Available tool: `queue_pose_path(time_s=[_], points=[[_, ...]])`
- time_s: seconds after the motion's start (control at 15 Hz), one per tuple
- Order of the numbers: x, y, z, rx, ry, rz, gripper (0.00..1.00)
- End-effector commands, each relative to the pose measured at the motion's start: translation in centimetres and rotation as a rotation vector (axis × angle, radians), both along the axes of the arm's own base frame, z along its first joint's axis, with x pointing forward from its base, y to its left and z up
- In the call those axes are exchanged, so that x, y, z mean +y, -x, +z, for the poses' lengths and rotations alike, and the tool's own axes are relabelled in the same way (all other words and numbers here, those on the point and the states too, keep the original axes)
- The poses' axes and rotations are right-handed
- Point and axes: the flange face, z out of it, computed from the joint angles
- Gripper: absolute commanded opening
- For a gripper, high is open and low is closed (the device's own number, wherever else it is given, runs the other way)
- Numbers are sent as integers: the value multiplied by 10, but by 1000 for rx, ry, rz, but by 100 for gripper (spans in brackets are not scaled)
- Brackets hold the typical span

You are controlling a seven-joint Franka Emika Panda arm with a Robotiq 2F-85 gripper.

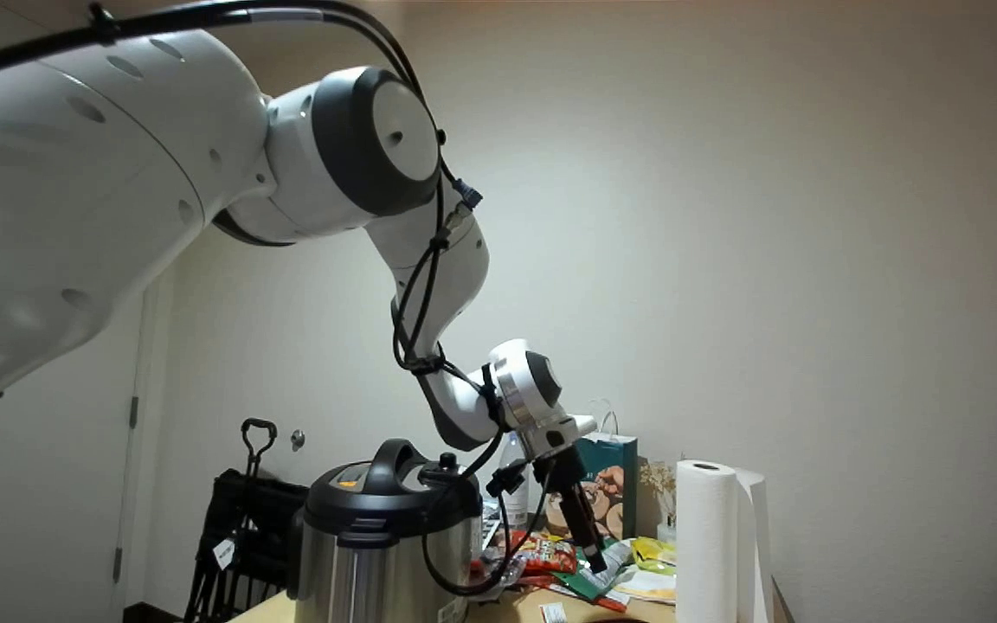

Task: Put the cable over the cooker.

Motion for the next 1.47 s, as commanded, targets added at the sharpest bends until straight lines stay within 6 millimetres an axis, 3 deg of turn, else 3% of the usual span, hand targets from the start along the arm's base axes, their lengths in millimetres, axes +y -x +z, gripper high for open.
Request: queue_pose_path(time_s=[0.0,0.4,0.47,0.87,1.4], points=[[-9,-31,-38,57,-24,-6,100],[-18,-72,-69,98,-43,-13,100],[-13,-60,-66,73,-28,-18,100],[-12,-63,-72,75,-12,-14,100],[6,-109,-81,45,-116,136,100]])
